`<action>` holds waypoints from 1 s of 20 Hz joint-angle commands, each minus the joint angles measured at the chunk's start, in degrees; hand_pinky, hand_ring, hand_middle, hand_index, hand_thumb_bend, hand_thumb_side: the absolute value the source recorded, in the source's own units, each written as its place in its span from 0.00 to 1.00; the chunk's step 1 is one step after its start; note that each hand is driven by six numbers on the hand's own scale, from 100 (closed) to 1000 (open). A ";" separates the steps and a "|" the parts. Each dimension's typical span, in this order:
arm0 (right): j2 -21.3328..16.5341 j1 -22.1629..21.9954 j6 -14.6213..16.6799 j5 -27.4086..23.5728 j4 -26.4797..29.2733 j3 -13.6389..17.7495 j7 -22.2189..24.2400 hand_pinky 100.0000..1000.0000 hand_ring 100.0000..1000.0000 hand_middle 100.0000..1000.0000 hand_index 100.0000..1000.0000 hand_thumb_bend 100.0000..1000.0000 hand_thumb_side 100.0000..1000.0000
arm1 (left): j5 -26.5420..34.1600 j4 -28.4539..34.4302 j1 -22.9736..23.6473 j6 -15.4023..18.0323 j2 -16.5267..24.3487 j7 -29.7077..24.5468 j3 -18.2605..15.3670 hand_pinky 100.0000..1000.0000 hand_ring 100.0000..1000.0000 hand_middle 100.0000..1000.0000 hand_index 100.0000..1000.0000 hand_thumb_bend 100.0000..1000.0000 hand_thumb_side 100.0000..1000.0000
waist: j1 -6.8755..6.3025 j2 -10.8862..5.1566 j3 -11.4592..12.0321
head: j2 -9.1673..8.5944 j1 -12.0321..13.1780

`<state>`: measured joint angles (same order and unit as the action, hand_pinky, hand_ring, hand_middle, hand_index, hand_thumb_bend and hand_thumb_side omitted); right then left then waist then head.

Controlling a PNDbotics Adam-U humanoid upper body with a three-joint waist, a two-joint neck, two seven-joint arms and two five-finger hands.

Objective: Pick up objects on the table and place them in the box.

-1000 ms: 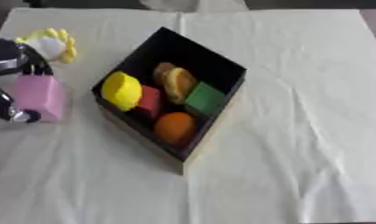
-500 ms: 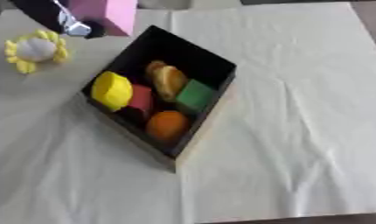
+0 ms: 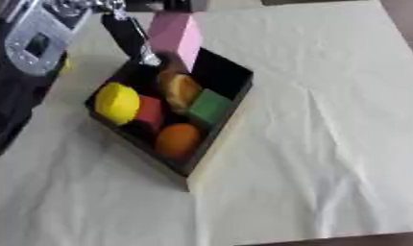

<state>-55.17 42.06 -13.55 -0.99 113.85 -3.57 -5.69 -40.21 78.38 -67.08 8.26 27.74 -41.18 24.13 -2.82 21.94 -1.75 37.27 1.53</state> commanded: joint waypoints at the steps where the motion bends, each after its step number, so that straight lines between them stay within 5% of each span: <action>1: -0.82 1.13 -0.51 -0.22 0.75 0.47 0.11 0.79 0.71 0.66 0.68 0.00 0.20 | -1.72 0.37 -0.74 1.20 0.77 -1.09 -0.25 0.96 0.92 0.88 0.97 0.75 0.25 | -0.62 -1.09 0.06 | -0.45 -0.11; 5: -0.74 1.07 -0.79 -0.24 0.75 0.44 0.16 0.79 0.71 0.66 0.68 0.00 0.20 | -2.00 3.43 -0.52 1.72 1.59 -0.07 -2.74 0.99 0.95 0.88 0.98 0.72 0.35 | -0.52 -1.43 0.34 | -0.06 -0.40; 8: -0.74 0.86 -0.88 -0.32 0.75 0.52 0.08 0.79 0.71 0.66 0.68 0.00 0.20 | -0.15 6.76 -0.52 0.84 2.53 1.31 -5.21 0.98 0.93 0.87 0.97 0.70 0.34 | -0.38 -1.81 0.73 | 0.16 -0.57; 14: -1.11 0.13 -0.87 -0.41 0.75 0.74 -0.08 0.79 0.71 0.66 0.68 0.00 0.20 | 5.00 11.86 0.16 -4.50 6.55 6.50 -10.94 0.91 0.87 0.80 0.91 0.56 0.28 | -0.16 -2.44 1.92 | 0.60 -1.15; 20: -1.76 -0.84 -0.95 -0.35 0.75 1.08 -0.41 0.79 0.71 0.66 0.68 0.00 0.20 | 2.84 9.04 4.20 -10.37 14.76 9.40 -14.73 0.91 0.87 0.81 0.90 0.57 0.25 | -0.17 -2.44 2.79 | 0.60 -1.68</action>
<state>-54.78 40.70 -14.44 -1.09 113.88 -3.50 -5.85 -36.60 87.73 -62.22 -0.87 39.23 -32.28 11.00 -2.85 21.86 1.00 37.80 0.01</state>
